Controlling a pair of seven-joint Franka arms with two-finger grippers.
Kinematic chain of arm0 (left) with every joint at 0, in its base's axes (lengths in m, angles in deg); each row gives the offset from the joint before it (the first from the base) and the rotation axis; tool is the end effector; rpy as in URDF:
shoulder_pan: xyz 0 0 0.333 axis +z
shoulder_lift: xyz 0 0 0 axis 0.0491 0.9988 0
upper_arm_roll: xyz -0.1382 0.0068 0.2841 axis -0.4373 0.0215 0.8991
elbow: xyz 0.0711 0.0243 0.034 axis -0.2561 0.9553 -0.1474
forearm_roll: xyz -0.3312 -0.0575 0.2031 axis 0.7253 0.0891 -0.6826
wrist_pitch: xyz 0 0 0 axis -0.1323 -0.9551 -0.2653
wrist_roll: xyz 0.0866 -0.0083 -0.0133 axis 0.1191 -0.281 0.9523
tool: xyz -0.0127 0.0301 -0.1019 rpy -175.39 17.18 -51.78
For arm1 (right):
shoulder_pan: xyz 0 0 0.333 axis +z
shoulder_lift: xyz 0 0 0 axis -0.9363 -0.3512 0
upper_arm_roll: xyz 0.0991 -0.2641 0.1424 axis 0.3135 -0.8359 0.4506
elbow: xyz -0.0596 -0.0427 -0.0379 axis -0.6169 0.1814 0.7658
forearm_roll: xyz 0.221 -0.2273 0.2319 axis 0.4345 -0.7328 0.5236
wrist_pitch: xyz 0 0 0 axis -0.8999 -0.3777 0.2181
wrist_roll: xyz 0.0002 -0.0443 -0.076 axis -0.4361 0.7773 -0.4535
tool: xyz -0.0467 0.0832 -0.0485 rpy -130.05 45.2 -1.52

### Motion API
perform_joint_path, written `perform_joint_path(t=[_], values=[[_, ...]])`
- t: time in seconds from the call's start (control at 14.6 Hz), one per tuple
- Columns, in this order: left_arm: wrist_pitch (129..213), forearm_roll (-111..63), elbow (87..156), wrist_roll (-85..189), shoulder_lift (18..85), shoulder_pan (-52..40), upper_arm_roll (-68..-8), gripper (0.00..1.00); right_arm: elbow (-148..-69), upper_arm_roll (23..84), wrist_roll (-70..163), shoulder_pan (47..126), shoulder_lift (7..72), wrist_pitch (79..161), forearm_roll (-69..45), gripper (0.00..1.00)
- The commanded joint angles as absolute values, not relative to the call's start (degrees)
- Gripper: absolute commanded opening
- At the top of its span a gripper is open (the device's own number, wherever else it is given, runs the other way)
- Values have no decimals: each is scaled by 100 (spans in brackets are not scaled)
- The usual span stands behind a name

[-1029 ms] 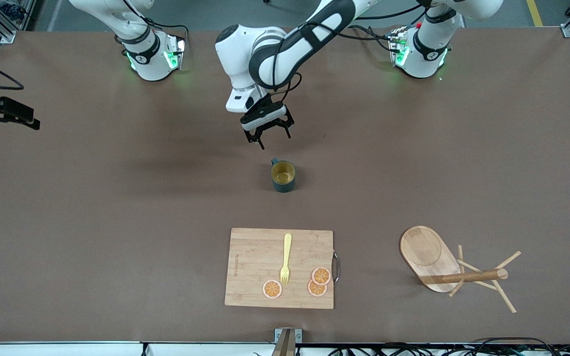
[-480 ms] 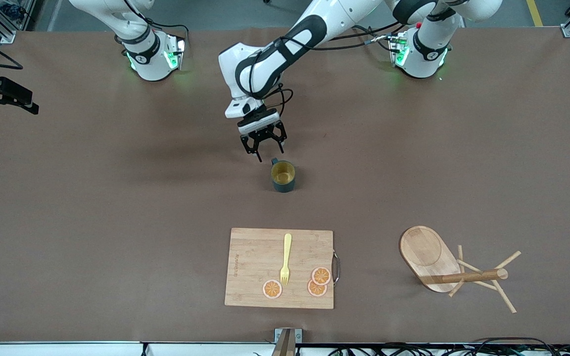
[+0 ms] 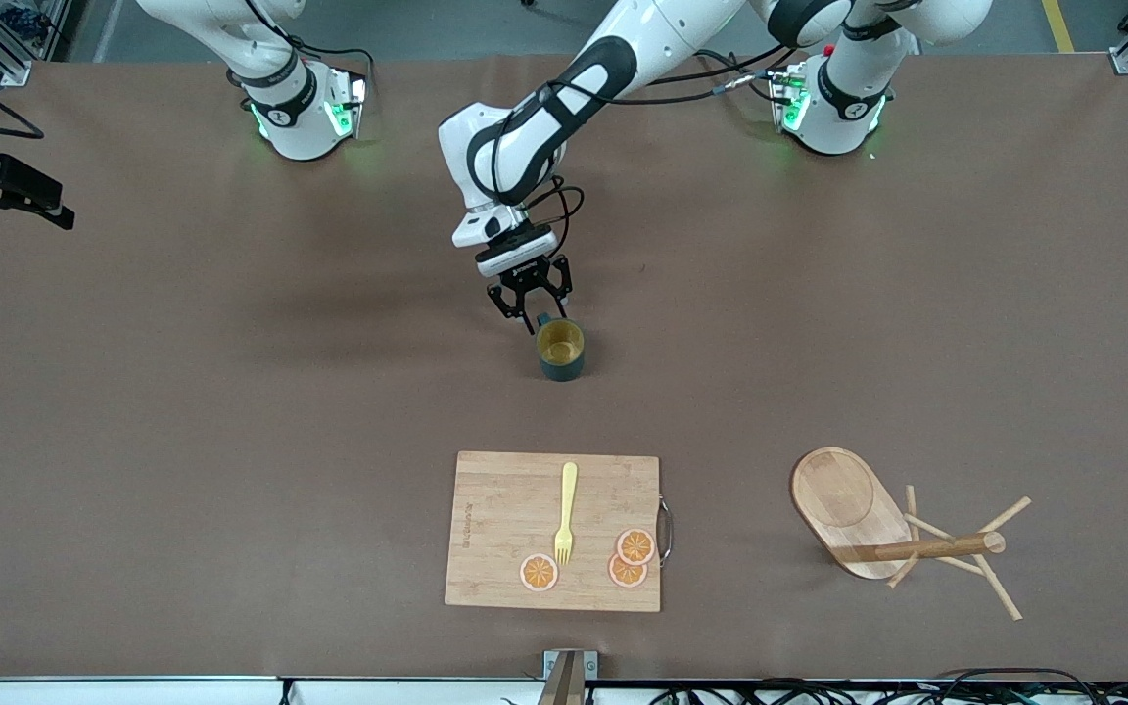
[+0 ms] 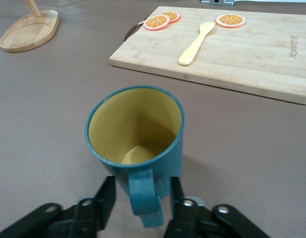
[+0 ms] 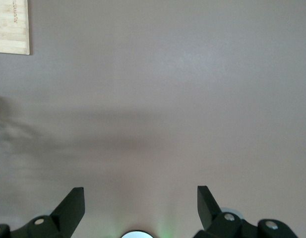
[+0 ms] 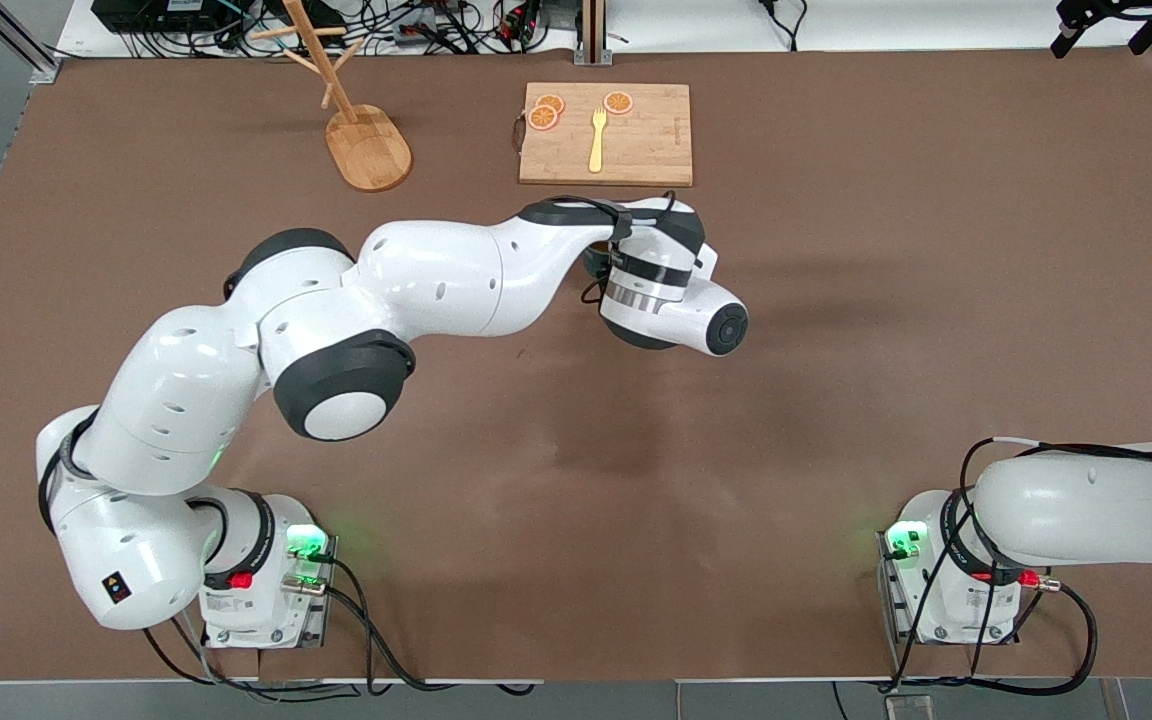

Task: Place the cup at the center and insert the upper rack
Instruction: 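Lower the left gripper and grasp the mug handle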

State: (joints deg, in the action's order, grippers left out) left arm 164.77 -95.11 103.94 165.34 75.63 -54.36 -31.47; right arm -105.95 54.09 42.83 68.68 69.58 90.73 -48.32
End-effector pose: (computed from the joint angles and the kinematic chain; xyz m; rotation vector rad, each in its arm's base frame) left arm 0.3325 -0.6227 0.1753 -2.6487 -0.4542 -1.1127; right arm 0.5089 -0.0520 0.6292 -3.1068 -0.0789 0.0924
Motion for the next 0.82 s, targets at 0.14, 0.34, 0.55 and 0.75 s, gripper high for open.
perform_joint_path(t=[0.14,0.34,0.55,0.75], values=[[16511,-9629,10118,16613,7747,-5493,-3084,23,-10820,5477,4288,6812,7157,9186,-4936,100],[16511,-9629,10118,16587,7738,-5493,-3084,5,-10820,5486,4288,6830,7157,9186,-4936,100],[16494,-9559,10109,16543,7563,-5484,-3101,0,-10820,5494,4340,6838,7157,9142,-4927,100],[16450,-8885,10074,16534,7116,-5406,-3101,0,-10820,5521,4349,6847,7157,9125,-4927,100]])
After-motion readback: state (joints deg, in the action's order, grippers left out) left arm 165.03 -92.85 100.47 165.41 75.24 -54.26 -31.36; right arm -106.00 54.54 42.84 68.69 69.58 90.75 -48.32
